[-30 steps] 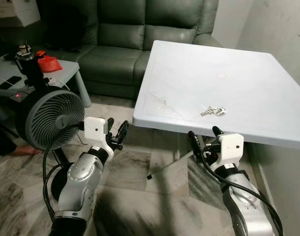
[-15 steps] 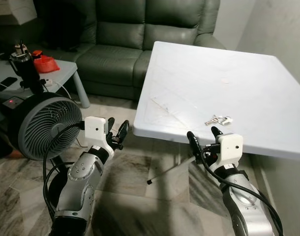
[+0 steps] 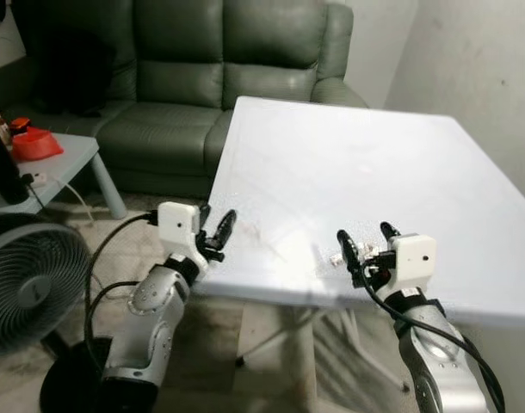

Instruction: Hang keys on a hook

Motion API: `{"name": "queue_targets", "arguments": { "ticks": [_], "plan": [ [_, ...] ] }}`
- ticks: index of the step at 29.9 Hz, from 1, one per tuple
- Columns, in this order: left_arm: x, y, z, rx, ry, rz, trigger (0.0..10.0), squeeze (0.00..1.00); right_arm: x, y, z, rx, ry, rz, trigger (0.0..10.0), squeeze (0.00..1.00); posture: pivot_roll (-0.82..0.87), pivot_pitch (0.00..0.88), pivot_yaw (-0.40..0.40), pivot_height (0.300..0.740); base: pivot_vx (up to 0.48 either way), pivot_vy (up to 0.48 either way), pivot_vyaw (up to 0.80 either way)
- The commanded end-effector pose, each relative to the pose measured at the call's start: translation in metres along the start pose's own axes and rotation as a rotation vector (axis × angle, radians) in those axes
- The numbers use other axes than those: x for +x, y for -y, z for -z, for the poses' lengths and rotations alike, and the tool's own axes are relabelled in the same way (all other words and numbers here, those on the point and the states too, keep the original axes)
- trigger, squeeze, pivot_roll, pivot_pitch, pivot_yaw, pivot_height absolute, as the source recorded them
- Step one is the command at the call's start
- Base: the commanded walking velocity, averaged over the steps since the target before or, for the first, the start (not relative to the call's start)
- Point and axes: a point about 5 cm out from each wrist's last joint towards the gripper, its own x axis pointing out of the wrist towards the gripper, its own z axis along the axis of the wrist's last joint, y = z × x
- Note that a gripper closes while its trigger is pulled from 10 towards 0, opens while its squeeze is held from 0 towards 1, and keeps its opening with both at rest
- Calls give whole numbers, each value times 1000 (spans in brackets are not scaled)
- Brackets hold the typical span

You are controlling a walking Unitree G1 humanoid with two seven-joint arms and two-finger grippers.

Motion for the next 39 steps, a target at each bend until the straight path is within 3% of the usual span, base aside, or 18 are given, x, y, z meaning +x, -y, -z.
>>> {"name": "queue_targets", "arguments": {
  "ticks": [1,14,27,34,35,36,37,39],
  "plan": [
    [4,8,-6,6,38,20,10000,0,-2,7,-3,-24,8,11,10000,0,-103,16,-55,724,0,0,0],
    [-4,5,-10,36,99,2,10000,0,-1,6,-3,-94,-11,-55,10000,0,-92,34,-72,724,0,0,0],
    [-17,11,-10,12,126,10,10000,0,2,12,-3,-168,-65,-166,10000,0,-59,81,-127,724,0,0,0],
    [-31,29,-3,8,99,44,10000,0,9,8,2,-115,-118,-126,10000,0,-43,127,-152,724,0,0,0],
    [-32,34,-2,8,91,61,10000,0,10,6,3,-96,-121,-119,9098,0,-39,135,-154,724,0,0,0],
    [-32,34,-2,8,91,61,10000,0,10,6,3,-96,-121,-119,9098,0,-39,135,-154,724,0,0,0],
    [-34,37,-2,20,86,80,10000,0,9,5,2,-88,-118,-128,7961,0,-39,142,-154,724,0,0,0],
    [-36,45,0,22,75,112,10000,0,8,2,4,-67,-127,-129,8392,0,-39,150,-152,724,0,0,0]
  ]
}}
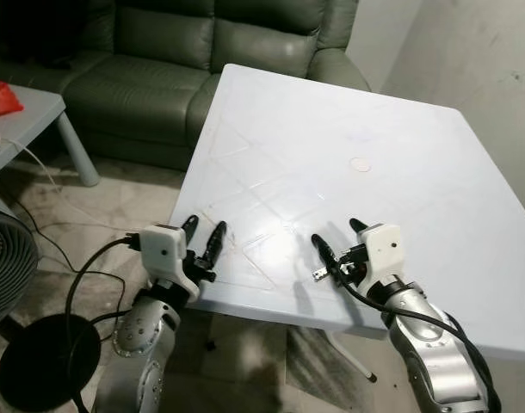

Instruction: Hang keys on a hook

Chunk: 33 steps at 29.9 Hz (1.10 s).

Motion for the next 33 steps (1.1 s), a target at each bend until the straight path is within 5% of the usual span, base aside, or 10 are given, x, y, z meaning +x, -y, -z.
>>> {"name": "queue_targets", "arguments": {
  "ticks": [1,2,3,4,5,6,7,17,33],
  "plan": [
    [0,11,0,2,-10,40,10000,0,-3,0,2,12,-14,5,8392,0,-40,152,-152,724,0,0,0],
    [-1,14,0,0,-12,54,10000,0,-4,-1,2,12,-16,-2,6118,0,-41,156,-150,724,0,0,0],
    [-1,15,0,1,-12,58,10000,0,-4,-2,3,12,-18,-5,6118,0,-41,156,-150,724,0,0,0],
    [-3,19,1,4,-19,78,10000,0,-7,-2,4,13,-22,-4,4549,0,-45,162,-147,724,0,0,0],
    [-3,20,1,6,-22,86,10000,0,-8,-3,5,13,-22,-4,4549,0,-45,162,-147,724,0,0,0],
    [-4,22,1,5,-26,93,10000,0,-10,-2,6,16,-29,3,1412,0,-49,166,-144,724,0,0,0],
    [-4,23,1,2,-29,97,10000,0,-13,-2,8,22,-39,11,0,0,-53,169,-143,724,0,0,0],
    [-6,29,0,-9,-44,116,10000,0,-25,-1,12,75,-80,46,0,0,-66,189,-136,724,0,0,0],
    [-8,30,-1,-19,-53,104,10000,0,-19,-4,9,154,-108,88,0,0,-56,202,-141,724,0,0,0]
  ]
}}
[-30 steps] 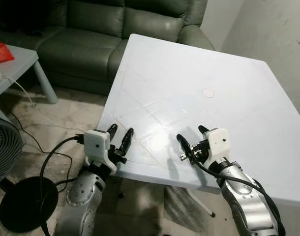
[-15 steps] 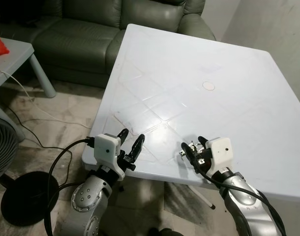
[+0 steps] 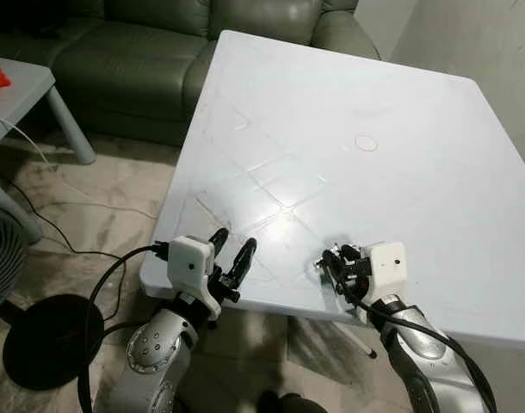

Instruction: Hang keys on a hook

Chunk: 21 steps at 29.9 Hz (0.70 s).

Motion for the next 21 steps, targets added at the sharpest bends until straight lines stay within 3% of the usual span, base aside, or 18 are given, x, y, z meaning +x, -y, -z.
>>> {"name": "queue_targets", "arguments": {
  "ticks": [1,9,10,11,12,13,15,16,17,18,21],
  "plan": [
    [-1,4,-2,-7,1,9,10000,0,-2,5,-3,14,4,30,0,0,-56,203,-140,724,0,0,0],
    [-1,4,-2,-12,1,2,10000,0,1,3,-4,30,-8,58,0,0,-51,207,-144,724,0,0,0],
    [-1,4,-2,-14,2,0,10000,0,1,3,-3,28,-11,63,667,0,-51,207,-144,724,0,0,0],
    [-1,4,-3,-15,2,-2,10000,0,1,3,-3,26,-14,67,667,0,-51,207,-144,724,0,0,0],
    [-1,4,-3,-15,2,-3,10000,0,2,4,-3,25,-17,75,3608,0,-51,208,-144,724,0,0,0],
    [-1,4,-3,-15,2,-5,10000,0,2,5,-3,24,-21,84,3765,0,-51,208,-144,724,0,0,0],
    [-1,4,-3,-15,2,-5,10000,0,2,7,-2,21,-28,103,3569,0,-50,208,-145,724,0,0,0],
    [0,4,-3,-15,3,-7,10000,0,3,9,-2,18,-31,121,2588,0,-50,208,-145,724,0,0,0],
    [0,3,-3,-15,2,-8,10000,0,3,9,-2,18,-30,129,549,0,-52,205,-144,724,0,0,0],
    [0,3,-3,-13,2,-9,10000,0,3,10,-2,18,-25,132,0,0,-52,205,-144,724,0,0,0],
    [2,2,-4,-7,8,-18,10000,0,3,11,-6,28,3,132,0,0,-52,200,-144,724,0,0,0]
  ]
}}
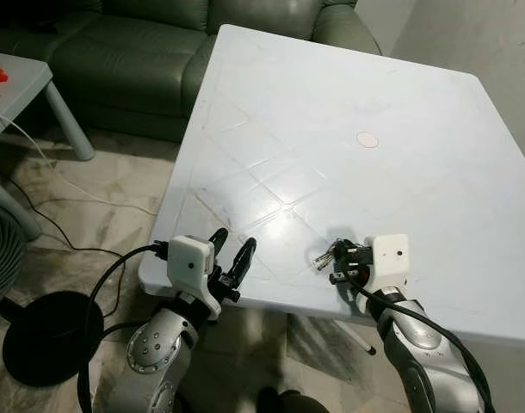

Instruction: Hang keys on a hook

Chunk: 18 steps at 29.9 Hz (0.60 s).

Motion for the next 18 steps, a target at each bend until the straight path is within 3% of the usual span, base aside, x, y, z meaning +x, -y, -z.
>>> {"name": "queue_targets", "arguments": {
  "ticks": [1,2,6,8,18],
  "plan": [
    [2,1,-2,-1,8,-7,10000,0,-1,5,-3,13,22,13,0,0,-53,194,-141,724,0,0,0],
    [5,-2,-4,3,15,-15,10000,0,-1,3,-10,23,79,-33,0,0,-54,189,-138,724,0,0,0],
    [9,-6,-5,7,23,-26,10000,0,0,4,-15,46,110,-35,0,0,-55,174,-136,724,0,0,0],
    [16,-13,-11,5,48,-49,10000,0,3,3,-31,91,207,-91,0,0,-57,149,-128,724,0,0,0],
    [39,-41,-32,4,114,-164,10000,0,8,2,-68,174,418,-153,0,0,-64,87,-104,724,0,0,0]
  ]
}}
